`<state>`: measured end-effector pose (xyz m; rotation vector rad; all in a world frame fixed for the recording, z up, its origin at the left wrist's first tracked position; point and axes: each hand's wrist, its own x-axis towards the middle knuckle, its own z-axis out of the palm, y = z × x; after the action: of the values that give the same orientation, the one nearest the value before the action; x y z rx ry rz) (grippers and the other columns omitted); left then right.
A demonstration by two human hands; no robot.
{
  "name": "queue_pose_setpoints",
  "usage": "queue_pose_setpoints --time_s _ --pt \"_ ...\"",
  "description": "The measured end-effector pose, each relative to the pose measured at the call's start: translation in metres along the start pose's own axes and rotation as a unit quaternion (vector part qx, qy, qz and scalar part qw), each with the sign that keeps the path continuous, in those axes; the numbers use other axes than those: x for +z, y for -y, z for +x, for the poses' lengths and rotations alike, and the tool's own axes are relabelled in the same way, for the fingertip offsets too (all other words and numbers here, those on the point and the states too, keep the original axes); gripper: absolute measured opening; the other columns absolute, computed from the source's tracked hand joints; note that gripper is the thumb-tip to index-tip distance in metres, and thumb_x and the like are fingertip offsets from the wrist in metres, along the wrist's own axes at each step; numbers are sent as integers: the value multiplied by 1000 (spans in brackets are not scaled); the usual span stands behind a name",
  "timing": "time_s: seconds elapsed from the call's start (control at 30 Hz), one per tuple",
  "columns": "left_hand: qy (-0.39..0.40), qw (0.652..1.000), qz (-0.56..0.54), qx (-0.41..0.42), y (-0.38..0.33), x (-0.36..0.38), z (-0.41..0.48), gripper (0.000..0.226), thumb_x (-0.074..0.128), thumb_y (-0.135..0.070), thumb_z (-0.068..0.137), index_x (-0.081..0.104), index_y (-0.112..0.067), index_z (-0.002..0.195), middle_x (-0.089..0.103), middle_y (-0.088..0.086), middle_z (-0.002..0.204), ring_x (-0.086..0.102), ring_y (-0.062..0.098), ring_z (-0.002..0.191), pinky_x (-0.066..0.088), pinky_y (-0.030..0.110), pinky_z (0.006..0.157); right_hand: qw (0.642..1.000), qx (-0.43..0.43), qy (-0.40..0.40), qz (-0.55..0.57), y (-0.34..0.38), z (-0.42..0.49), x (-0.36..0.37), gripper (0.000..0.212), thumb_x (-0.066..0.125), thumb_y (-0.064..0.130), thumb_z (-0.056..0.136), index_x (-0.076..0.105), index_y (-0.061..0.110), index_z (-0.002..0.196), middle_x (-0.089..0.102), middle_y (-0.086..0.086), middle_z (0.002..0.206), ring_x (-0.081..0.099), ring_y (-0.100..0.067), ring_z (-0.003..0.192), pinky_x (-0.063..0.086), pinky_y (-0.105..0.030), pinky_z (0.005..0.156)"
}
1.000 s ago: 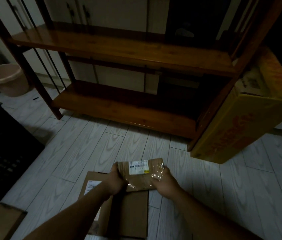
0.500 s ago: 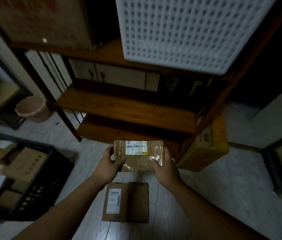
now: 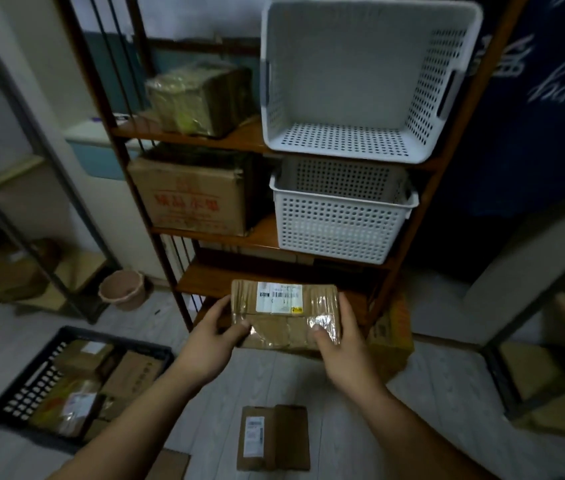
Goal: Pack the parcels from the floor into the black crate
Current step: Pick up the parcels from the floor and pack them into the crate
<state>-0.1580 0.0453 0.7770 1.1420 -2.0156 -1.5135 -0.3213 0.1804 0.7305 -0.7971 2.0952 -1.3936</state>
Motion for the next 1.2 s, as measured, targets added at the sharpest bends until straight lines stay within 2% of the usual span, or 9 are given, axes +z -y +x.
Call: queue_pose_setpoints --time_s 0.1,0.17,0.27,0.43,0.67,0.8,0.93,1.07,1.2 --pt "-45 999 -13 3 -15 -15 -38 48 56 -28 92 38 -36 135 58 -9 111 59 6 93 45 16 72 999 -20 28 -8 26 -22 -1 72 55 33 94 8 53 146 44 11 136 47 -14 121 43 -29 91" --pt "-74 997 -27 3 -23 -26 -63 53 57 -30 91 35 -34 139 54 -9 122 60 12 102 49 23 76 999 -31 43 -9 42 -37 1 73 55 35 94 6 54 145 44 6 141 49 -17 122 46 -34 94" --pt "-94 993 -68 -3 -30 -48 -95 56 59 -29 90 32 -37 139 49 -15 118 61 10 97 52 30 73 996 -53 68 -3 64 -62 9 74 55 37 94 5 53 146 43 3 143 48 -18 124 45 -38 97" --pt "-113 991 -66 15 -30 -102 -134 52 61 -30 88 36 -42 132 52 -9 126 61 12 99 52 38 82 990 -102 88 -27 104 -99 33 76 54 40 94 2 46 149 31 3 152 34 -20 137 36 -40 105" --pt "-164 982 -79 56 -6 -203 -183 52 55 -20 93 35 -31 140 53 -2 130 61 16 105 50 33 74 983 -142 116 10 160 -148 128 82 57 33 94 -2 42 150 30 5 154 35 -17 137 32 -31 104" --pt "-180 978 -78 73 20 -284 -210 47 53 -18 94 39 -32 136 53 -8 124 60 12 103 49 25 74 978 -149 133 55 184 -184 209 81 56 31 94 -1 46 149 35 9 151 38 -11 132 32 -31 105" --pt "-166 982 -70 57 45 -355 -226 46 54 -20 94 40 -36 135 53 -12 123 62 4 95 51 14 56 978 -133 148 66 204 -213 272 82 57 36 92 -3 50 147 35 12 149 37 -13 133 33 -37 108" --pt "-163 984 -51 47 65 -402 -230 47 53 -23 94 37 -37 136 53 -9 124 60 6 95 48 23 65 976 -149 155 41 222 -227 312 86 60 35 91 -5 48 147 35 14 148 36 -10 133 33 -32 106" --pt "-159 986 -50 31 83 -435 -217 48 50 -26 95 33 -36 139 54 -6 124 61 8 94 46 24 67 972 -168 166 13 234 -217 347 97 70 34 83 0 53 146 30 16 150 37 -7 132 37 -33 106"
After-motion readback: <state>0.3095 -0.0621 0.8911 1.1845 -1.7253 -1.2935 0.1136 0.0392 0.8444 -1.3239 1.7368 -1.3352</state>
